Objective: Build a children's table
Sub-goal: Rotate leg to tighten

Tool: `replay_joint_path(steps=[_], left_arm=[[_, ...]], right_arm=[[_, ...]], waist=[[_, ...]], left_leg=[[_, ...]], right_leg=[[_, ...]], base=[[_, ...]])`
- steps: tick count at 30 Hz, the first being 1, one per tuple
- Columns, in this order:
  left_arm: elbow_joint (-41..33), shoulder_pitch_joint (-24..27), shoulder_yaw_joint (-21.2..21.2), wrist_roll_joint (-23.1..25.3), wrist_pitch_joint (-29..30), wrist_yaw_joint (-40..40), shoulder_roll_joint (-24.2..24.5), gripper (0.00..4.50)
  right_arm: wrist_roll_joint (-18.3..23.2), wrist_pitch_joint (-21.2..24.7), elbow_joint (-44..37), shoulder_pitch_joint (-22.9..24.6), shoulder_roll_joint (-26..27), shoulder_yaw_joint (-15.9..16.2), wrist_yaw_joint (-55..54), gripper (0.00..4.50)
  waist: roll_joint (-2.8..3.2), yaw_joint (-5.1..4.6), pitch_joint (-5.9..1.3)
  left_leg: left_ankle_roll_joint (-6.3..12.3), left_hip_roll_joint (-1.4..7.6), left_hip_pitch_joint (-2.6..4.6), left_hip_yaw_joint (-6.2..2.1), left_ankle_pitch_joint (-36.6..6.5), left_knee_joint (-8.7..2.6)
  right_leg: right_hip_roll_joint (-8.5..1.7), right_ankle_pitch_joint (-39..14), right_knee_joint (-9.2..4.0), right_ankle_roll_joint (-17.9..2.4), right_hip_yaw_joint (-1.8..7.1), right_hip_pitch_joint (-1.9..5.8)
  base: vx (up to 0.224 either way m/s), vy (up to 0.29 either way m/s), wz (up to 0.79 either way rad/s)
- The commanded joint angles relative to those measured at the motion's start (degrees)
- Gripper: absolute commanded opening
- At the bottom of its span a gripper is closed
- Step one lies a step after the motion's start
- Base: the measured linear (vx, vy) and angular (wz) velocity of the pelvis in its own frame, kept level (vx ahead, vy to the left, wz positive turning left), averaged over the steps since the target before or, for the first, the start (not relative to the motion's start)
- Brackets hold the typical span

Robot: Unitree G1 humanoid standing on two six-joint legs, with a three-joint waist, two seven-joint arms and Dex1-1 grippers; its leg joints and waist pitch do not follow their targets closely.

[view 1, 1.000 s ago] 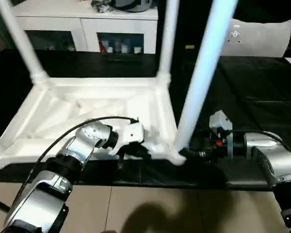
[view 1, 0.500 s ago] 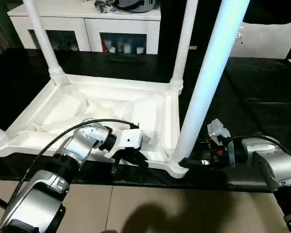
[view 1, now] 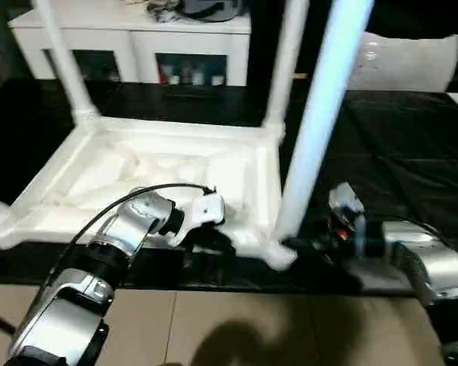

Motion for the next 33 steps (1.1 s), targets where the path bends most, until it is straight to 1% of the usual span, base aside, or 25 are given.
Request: replay_joint_path(steps=[1,2,3,4,5,6,7,8,11,12,13,14,17,18,19,22,24,25,26,27,28,29,30,31,33], left_arm=[[-0.6,-1.1,0.9,-2.4,5.5,6.4,-6.2,0.0],[-0.3,-1.5,1.6,-2.4,7.1,9.4,-7.7,0.0],[-0.2,-1.7,1.9,-2.4,7.7,10.6,-8.3,0.0],[0.0,-2.0,2.3,-2.1,8.5,12.9,-9.4,0.0],[0.2,-2.2,2.7,-1.8,9.2,15.0,-10.4,0.0],[0.7,-2.5,3.2,-1.3,9.9,17.9,-11.8,0.0],[1.1,-2.7,3.5,-1.0,10.3,19.9,-12.8,0.0],[1.7,-3.0,3.7,-0.4,10.4,22.2,-13.9,0.0],[1.7,-3.0,3.2,0.5,10.6,23.4,-14.7,0.0],[1.6,-3.0,3.2,0.7,10.8,23.8,-14.9,0.0],[1.4,-3.0,2.9,0.9,10.9,23.8,-14.8,0.0],[1.2,-2.9,2.8,1.0,10.8,23.6,-14.6,0.0],[0.9,-2.7,2.4,1.3,10.0,23.2,-13.9,0.0],[0.6,-2.5,2.2,1.5,8.5,22.1,-12.9,0.0],[0.5,-2.3,2.2,1.4,8.0,21.4,-12.3,0.0],[0.2,-1.8,1.9,1.3,5.7,18.4,-10.6,0.0],[-0.3,-1.4,1.3,1.6,5.0,16.3,-9.4,0.0],[-0.6,-1.0,0.2,2.0,3.9,13.6,-7.6,0.0],[-0.6,-0.9,-0.3,2.2,3.5,12.2,-6.7,0.0],[-0.6,-0.9,-0.8,2.5,3.0,11.0,-5.8,0.0],[-0.5,-0.9,-1.8,2.9,1.4,8.8,-4.3,0.0],[-0.5,-0.9,-1.8,2.9,1.3,8.7,-4.3,0.0],[-0.5,-0.9,-2.1,3.0,0.8,7.9,-3.8,0.0],[-0.3,-0.9,-2.5,3.0,-0.2,6.6,-3.1,0.0],[-0.1,-0.8,-3.5,3.3,-2.9,3.0,-1.3,0.0]], right_arm=[[-3.4,4.9,4.4,-4.0,4.8,-0.5,-14.9,1.94],[-4.3,6.8,6.3,-5.5,6.5,-1.8,-20.5,1.94],[-4.6,7.5,7.1,-6.1,7.2,-2.3,-22.7,1.94],[-4.8,8.3,8.3,-7.0,8.5,-3.5,-26.3,1.94],[-4.7,7.9,8.6,-7.3,9.4,-4.2,-28.1,1.94],[-4.8,6.2,8.7,-7.3,10.4,-4.6,-29.7,1.94],[-5.0,5.0,8.7,-7.4,11.1,-4.9,-30.7,1.94],[-4.9,3.1,8.6,-7.2,11.8,-5.2,-31.2,2.47],[-3.6,4.1,7.3,-6.8,13.0,-6.2,-30.7,2.61],[-3.2,4.5,6.7,-6.6,13.5,-6.6,-30.7,2.78],[-2.8,4.9,5.7,-6.3,13.6,-6.6,-30.3,2.78],[-2.7,5.1,5.1,-6.0,13.5,-6.5,-30.0,2.96],[-2.5,4.7,4.0,-5.4,12.8,-6.0,-29.1,3.07],[-2.3,3.7,3.6,-5.0,11.7,-5.6,-27.6,3.16],[-2.4,3.3,3.4,-4.7,10.8,-5.2,-26.3,3.38],[-2.8,2.0,2.2,-3.7,8.0,-4.0,-21.8,3.5],[-2.4,1.8,1.4,-3.2,6.4,-3.7,-18.7,3.72],[-1.9,0.9,0.4,-2.6,3.7,-3.3,-14.1,3.72],[-1.7,0.6,0.0,-2.3,2.4,-3.0,-12.0,3.86],[-1.7,0.2,-0.3,-2.1,1.2,-2.7,-10.2,3.86],[-1.8,-1.1,-0.7,-1.9,-0.8,-2.0,-7.3,4.04],[-1.8,-1.1,-0.7,-1.8,-0.9,-1.9,-7.2,4.16],[-1.8,-1.5,-0.8,-1.8,-1.6,-1.7,-6.1,4.16],[-1.7,-2.6,-1.2,-1.6,-2.6,-1.2,-4.2,4.16],[-1.0,-4.1,-2.4,-0.7,-5.4,0.5,2.3,4.16]], waist=[[-1.04,-0.51,-3.18],[-0.97,-1.29,-3.13],[-0.99,-1.65,-3.12],[-1.09,-2.13,-3.22],[-1.06,-2.36,-3.36],[-0.97,-2.51,-3.42],[-1.11,-2.5,-3.37],[-1.16,-2.53,-3.48],[-1.09,-2.08,-3.66],[-1.07,-1.99,-3.7],[-0.59,-1.66,-3.76],[-0.68,-1.59,-3.75],[-0.72,-1.29,-3.63],[-0.52,-1.21,-3.61],[-0.58,-1.24,-3.64],[-0.65,-1.09,-3.56],[-0.68,-1.17,-3.54],[-0.67,-1.07,-3.52],[-0.67,-0.97,-3.52],[-0.67,-0.97,-3.52],[-0.67,-0.96,-3.47],[-0.72,-0.94,-3.41],[-0.84,-0.93,-3.37],[-0.82,-0.92,-3.4],[-0.78,-0.73,-3.49]], left_leg=[[1.34,0.94,-0.94,-0.44,-9.0,-4.04],[0.84,0.75,-0.85,-0.46,-9.2,-3.93],[0.92,0.57,-0.82,-0.46,-9.5,-3.83],[1.44,0.47,-1.0,-0.42,-9.4,-3.74],[2.11,0.46,-0.9,-0.33,-9.0,-3.66],[2.32,0.57,-0.87,-0.3,-8.7,-3.64],[3.03,0.58,-0.68,-0.17,-8.8,-3.61],[3.32,0.55,-0.81,-0.17,-8.3,-3.58],[5.11,0.7,-0.98,-0.13,-6.1,-3.7],[5.32,0.77,-0.98,-0.1,-5.5,-3.69],[5.42,0.97,-0.97,-0.24,-4.7,-3.75],[5.51,1.05,-0.92,-0.17,-4.6,-3.74],[5.15,1.08,-0.83,-0.13,-6.2,-3.89],[4.96,1.03,-0.8,-0.13,-6.7,-3.89],[4.93,1.01,-0.88,-0.13,-7.0,-3.91],[5.29,0.99,-0.97,-0.16,-7.3,-3.93],[5.44,1.01,-0.98,-0.13,-7.3,-3.92],[5.49,1.08,-0.89,-0.15,-7.7,-3.92],[5.73,1.14,-0.91,-0.19,-8.0,-3.93],[5.73,1.14,-0.91,-0.19,-8.0,-3.93],[5.88,1.24,-0.88,-0.19,-8.1,-3.95],[5.72,1.23,-0.85,-0.15,-8.4,-3.95],[5.64,1.22,-0.87,-0.16,-8.5,-3.97],[5.39,1.23,-0.82,-0.15,-8.3,-3.95],[5.62,1.24,-0.81,-0.15,-8.4,-3.86]], right_leg=[[-3.68,-29.5,-5.1,-3.7,2.32,3.46],[-3.58,-30.3,-5.34,-3.4,2.17,3.25],[-3.49,-30.9,-5.58,-3.1,2.02,3.27],[-3.58,-30.7,-5.66,-2.9,2.09,3.37],[-3.53,-29.5,-5.69,-3.2,2.21,3.24],[-3.55,-28.6,-5.6,-3.6,2.29,3.19],[-3.41,-27.7,-5.73,-4.0,2.35,2.99],[-3.42,-26.8,-5.44,-4.3,2.41,3.15],[-3.38,-22.9,-4.91,-5.7,2.66,3.43],[-3.39,-21.9,-4.79,-6.0,2.75,3.43],[-3.46,-20.1,-4.41,-6.8,2.83,3.5],[-3.37,-19.2,-4.42,-7.1,2.87,3.44],[-3.52,-19.3,-4.41,-7.4,2.95,3.53],[-3.52,-19.7,-4.59,-7.2,2.92,3.56],[-3.54,-19.7,-4.5,-7.2,2.96,3.61],[-3.58,-20.4,-4.62,-6.6,2.94,3.73],[-3.56,-20.6,-4.65,-6.5,2.96,3.68],[-3.55,-21.1,-4.73,-6.4,2.92,3.64],[-3.55,-21.1,-4.67,-6.4,2.94,3.72],[-3.55,-21.1,-4.67,-6.4,2.94,3.72],[-3.57,-20.9,-4.58,-6.6,2.96,3.56],[-3.58,-21.7,-4.66,-6.4,2.97,3.53],[-3.61,-22.1,-4.7,-6.3,2.93,3.52],[-3.62,-22.4,-4.66,-6.4,2.97,3.48],[-3.62,-22.4,-4.66,-6.4,2.9,3.55]], base=[[0.0,0.0,0.0],[0.0,0.0,0.0],[0.0,0.0,0.0],[0.0,0.0,0.0],[0.0,0.0,0.0],[0.0,0.0,0.0],[0.0,0.0,0.0],[0.0,0.0,0.0],[0.0,0.0,0.0],[0.0,0.0,0.0],[0.0,0.0,0.0],[0.0,0.0,0.0],[0.0,0.0,0.0],[0.0,0.0,0.0],[0.0,0.0,0.0],[0.0,0.0,0.0],[0.0,0.0,0.0],[0.0,0.0,0.0],[0.0,0.0,0.0],[0.0,0.0,0.0],[0.0,0.0,0.0],[0.0,0.0,0.0],[0.0,0.0,0.0],[0.0,0.0,0.0],[0.0,0.0,0.0]])
